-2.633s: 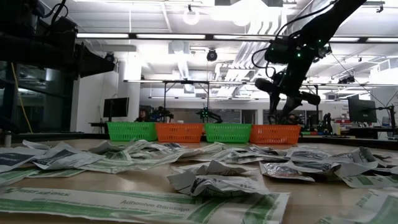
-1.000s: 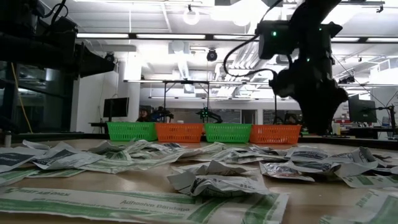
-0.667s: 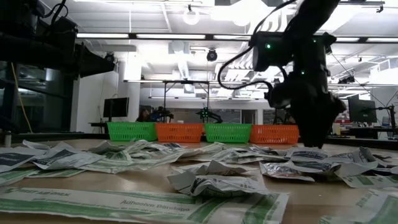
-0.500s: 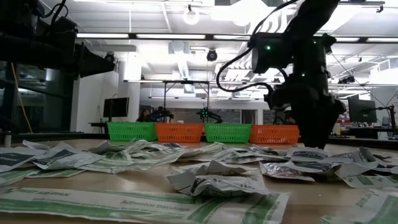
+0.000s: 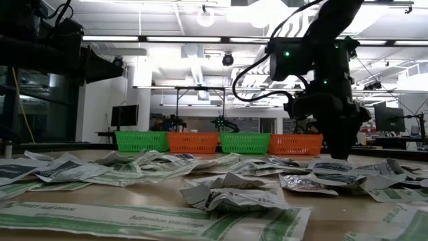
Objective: Pick & Place First Aid Supplies
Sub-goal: Put the green bandage pack in the right orange bin
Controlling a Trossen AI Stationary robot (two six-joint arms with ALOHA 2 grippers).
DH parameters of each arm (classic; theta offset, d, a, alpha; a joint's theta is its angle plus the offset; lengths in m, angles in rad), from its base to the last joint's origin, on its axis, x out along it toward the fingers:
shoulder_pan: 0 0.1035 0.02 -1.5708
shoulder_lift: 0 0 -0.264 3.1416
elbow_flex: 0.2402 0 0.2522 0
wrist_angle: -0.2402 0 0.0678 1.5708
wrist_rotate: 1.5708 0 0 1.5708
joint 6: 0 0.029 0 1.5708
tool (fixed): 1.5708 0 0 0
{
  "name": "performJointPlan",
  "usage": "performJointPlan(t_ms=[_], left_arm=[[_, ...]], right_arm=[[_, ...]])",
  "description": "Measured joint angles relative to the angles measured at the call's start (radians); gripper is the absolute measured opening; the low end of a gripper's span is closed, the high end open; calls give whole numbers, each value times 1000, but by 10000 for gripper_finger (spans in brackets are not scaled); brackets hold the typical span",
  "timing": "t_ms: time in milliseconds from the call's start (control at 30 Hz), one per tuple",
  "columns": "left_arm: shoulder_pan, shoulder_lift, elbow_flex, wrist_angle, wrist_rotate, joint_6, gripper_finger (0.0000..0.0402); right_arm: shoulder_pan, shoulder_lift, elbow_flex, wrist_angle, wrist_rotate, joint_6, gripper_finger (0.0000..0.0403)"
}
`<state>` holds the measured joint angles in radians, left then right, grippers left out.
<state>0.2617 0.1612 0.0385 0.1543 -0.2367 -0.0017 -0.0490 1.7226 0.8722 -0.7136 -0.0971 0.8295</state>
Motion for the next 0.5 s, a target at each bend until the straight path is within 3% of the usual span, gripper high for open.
performJointPlan(t_ms=[167, 500], left_arm=[[0, 0, 0, 0, 0, 0, 122], [0, 0, 0, 0, 0, 0, 122]], right_arm=[[-11, -4, -2, 5, -13, -3, 5], [-38, -178, -7, 12, 5, -9, 1]])
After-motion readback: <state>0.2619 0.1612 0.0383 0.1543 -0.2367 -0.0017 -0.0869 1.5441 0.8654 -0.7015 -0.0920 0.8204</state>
